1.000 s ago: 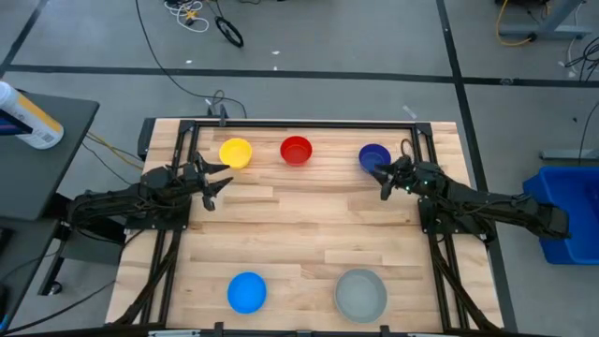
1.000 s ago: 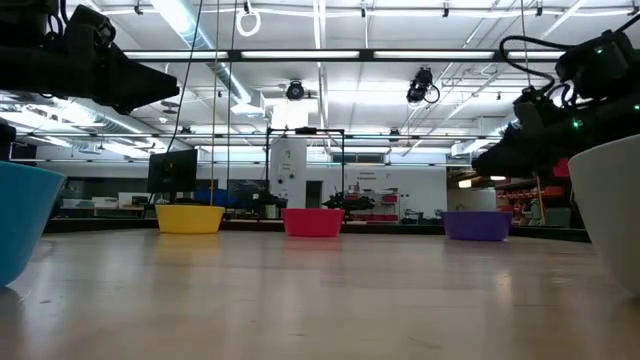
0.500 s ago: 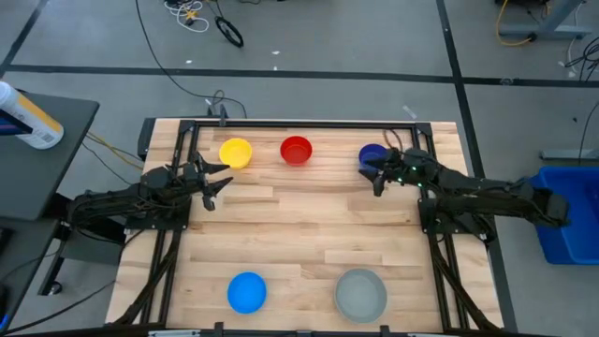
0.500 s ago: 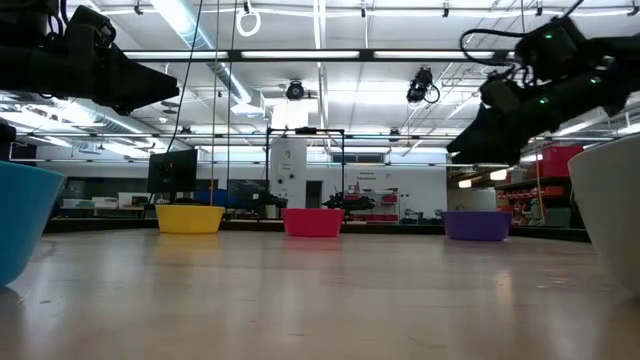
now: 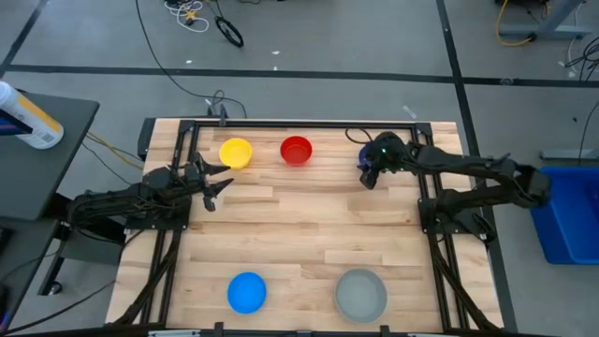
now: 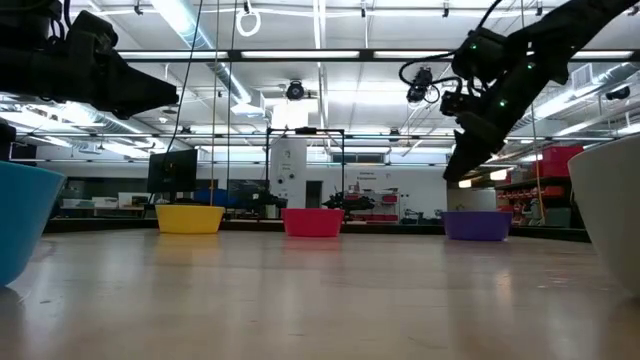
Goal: Nest bowls inside each other
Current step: Stack the blue bowl on the gray bowl
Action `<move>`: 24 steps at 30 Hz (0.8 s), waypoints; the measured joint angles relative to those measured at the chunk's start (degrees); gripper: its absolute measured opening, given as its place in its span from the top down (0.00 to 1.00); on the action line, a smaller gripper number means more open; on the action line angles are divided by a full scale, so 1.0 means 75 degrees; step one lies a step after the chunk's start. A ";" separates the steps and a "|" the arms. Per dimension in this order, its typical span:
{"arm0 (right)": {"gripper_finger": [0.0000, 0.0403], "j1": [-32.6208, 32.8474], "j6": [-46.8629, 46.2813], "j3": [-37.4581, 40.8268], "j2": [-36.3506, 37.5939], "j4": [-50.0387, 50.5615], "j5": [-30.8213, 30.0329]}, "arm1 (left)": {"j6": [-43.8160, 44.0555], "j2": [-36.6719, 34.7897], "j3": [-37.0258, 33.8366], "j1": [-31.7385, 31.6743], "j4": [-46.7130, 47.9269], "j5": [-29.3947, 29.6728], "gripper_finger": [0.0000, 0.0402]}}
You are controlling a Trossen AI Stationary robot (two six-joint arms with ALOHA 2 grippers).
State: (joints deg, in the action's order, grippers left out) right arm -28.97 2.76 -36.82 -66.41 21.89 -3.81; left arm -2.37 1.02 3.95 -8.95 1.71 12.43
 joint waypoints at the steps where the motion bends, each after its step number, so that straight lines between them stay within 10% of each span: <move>1: 0.49 -0.0094 0.0065 -0.0071 -0.0051 0.0225 0.0081 | 0.0002 0.0000 0.0000 0.0002 0.0022 0.0000 0.52; 24: 0.50 -0.0778 0.0043 -0.0131 -0.1290 0.0240 0.1189 | 0.0087 0.0000 0.0000 0.0002 0.0183 -0.0003 0.52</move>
State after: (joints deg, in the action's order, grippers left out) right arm -34.81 3.09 -37.80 -76.08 23.69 5.10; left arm -1.72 1.02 3.95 -8.94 3.09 12.40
